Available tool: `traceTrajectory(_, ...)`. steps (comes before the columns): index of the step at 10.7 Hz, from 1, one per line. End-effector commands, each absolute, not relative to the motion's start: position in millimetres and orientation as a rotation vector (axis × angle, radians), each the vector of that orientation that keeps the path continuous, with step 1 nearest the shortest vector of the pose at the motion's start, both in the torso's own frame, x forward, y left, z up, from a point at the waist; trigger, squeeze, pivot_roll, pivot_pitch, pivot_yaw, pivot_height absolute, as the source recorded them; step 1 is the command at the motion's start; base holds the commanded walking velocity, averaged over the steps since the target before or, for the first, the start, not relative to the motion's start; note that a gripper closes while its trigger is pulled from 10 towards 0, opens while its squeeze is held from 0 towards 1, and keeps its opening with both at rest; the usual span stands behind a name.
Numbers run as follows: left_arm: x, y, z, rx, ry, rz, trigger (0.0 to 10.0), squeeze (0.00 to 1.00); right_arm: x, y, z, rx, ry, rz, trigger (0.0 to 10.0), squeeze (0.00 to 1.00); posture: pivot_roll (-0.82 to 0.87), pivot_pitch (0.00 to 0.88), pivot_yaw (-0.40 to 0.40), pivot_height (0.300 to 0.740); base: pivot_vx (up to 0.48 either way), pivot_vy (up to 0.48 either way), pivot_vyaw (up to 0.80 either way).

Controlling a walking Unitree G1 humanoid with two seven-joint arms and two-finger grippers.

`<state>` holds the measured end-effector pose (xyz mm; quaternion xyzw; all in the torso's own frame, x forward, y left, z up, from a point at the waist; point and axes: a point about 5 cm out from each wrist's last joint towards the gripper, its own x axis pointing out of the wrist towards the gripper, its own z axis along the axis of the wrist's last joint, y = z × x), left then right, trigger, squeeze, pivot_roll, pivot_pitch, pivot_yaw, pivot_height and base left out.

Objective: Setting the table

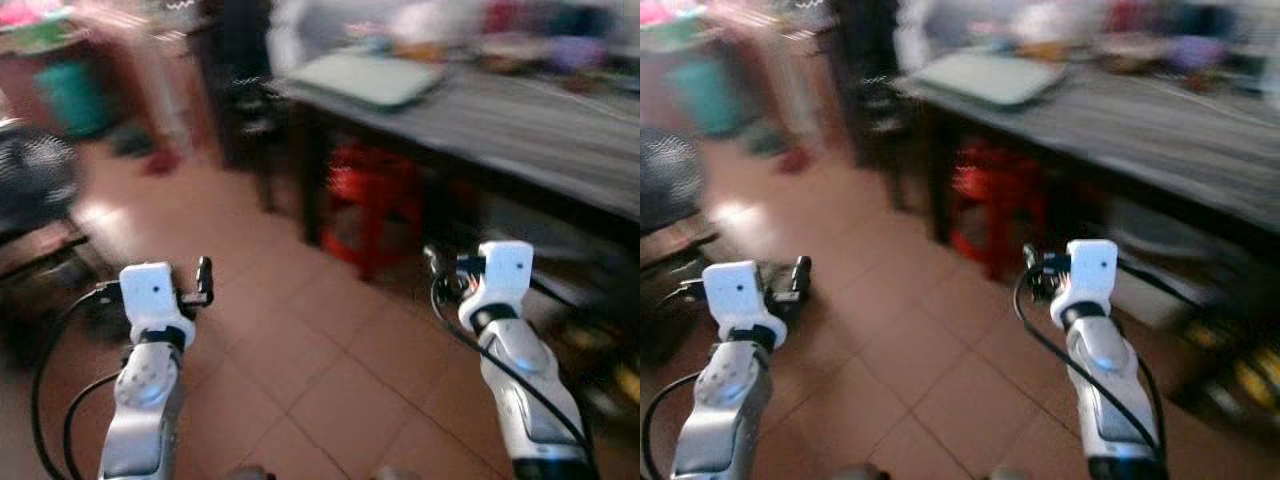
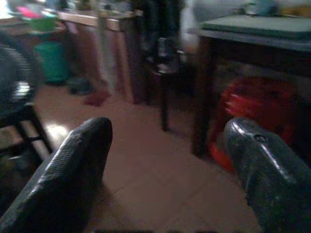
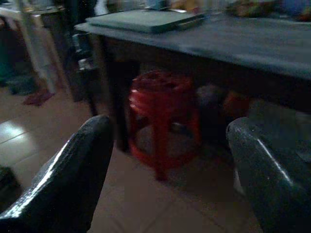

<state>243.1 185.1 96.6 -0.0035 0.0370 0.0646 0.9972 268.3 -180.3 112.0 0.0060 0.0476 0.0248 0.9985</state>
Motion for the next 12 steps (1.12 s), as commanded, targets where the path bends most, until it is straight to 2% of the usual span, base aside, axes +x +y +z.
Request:
traceTrajectory(1,246,188,100,0.002,0.069,0.132,10.0,0.00,272,-175,116,0.019,0.079,0.065,10.0,0.00,0.01,0.031,0.046,0.740,0.000,0.289,-0.73)
traceTrajectory(6,249,187,101,-0.004,0.067,0.123,10.0,0.00,272,-173,115,0.012,0.079,0.067,10.0,0.00,0.01,0.024,0.046,0.740,0.000,0.369,-0.73)
traceTrajectory(8,245,181,101,0.002,0.047,0.074,10.0,0.00,271,-171,112,0.009,0.089,0.073,10.0,0.00,0.01,0.010,0.041,0.740,0.000,0.000,-0.73)
traceTrajectory(10,242,180,101,0.110,0.057,0.106,10.0,0.00,269,-168,110,0.010,0.095,0.075,10.0,0.00,0.01,0.011,0.043,0.740,0.000,0.000,-0.73)
traceTrajectory(12,244,176,104,0.057,0.038,0.063,10.0,0.00,273,-170,115,0.013,0.068,0.084,10.0,0.00,0.01,0.022,0.037,0.740,0.000,-0.401,-0.31)
